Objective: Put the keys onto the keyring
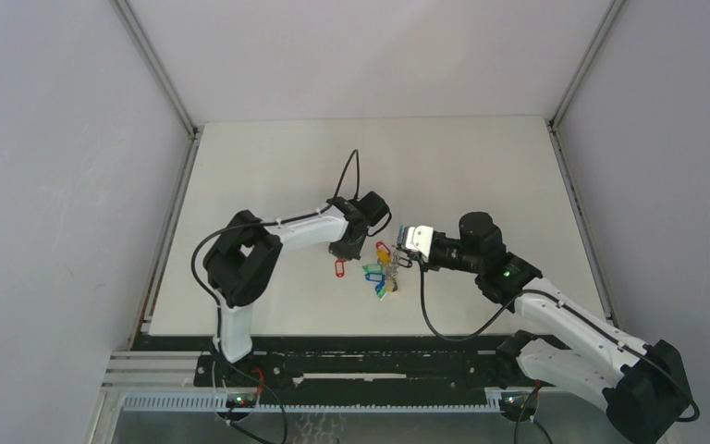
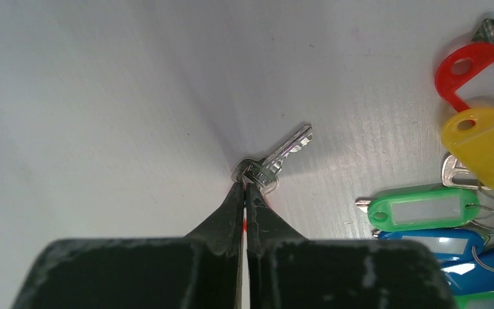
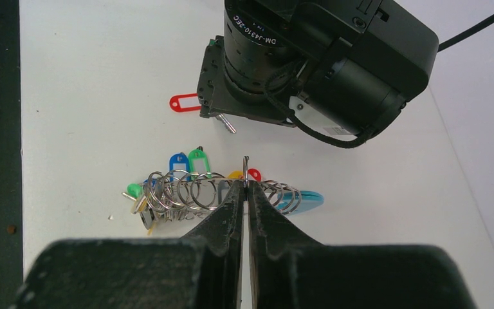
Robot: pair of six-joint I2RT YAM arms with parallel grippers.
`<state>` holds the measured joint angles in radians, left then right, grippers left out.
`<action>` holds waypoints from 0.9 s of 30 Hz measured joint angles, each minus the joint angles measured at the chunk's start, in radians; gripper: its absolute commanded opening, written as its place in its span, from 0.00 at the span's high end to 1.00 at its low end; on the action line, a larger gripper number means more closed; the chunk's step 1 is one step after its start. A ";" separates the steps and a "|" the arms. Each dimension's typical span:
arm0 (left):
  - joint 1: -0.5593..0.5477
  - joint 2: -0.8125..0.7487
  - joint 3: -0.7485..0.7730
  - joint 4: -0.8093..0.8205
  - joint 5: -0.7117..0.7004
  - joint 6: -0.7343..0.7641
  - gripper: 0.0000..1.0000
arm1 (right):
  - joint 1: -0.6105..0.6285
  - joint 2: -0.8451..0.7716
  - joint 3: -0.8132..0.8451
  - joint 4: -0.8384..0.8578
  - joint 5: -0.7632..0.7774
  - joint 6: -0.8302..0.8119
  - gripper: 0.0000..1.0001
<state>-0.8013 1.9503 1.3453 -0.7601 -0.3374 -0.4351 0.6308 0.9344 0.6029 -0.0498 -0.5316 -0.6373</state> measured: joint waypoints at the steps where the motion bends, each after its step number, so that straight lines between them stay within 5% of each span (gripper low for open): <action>1: 0.000 0.000 0.000 -0.001 0.000 0.000 1.00 | 0.000 0.000 0.000 0.000 0.000 0.000 1.00; 13: 0.000 -0.021 -0.013 0.012 -0.018 0.010 1.00 | 0.003 -0.003 0.000 0.000 0.003 -0.002 1.00; 27: 0.000 -0.469 -0.274 0.314 -0.014 0.175 1.00 | 0.019 -0.013 0.000 0.000 0.005 -0.002 1.00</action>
<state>-0.8017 1.4811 1.0714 -0.4465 -0.3519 -0.2596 0.6495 0.9211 0.6029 -0.0502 -0.5262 -0.6395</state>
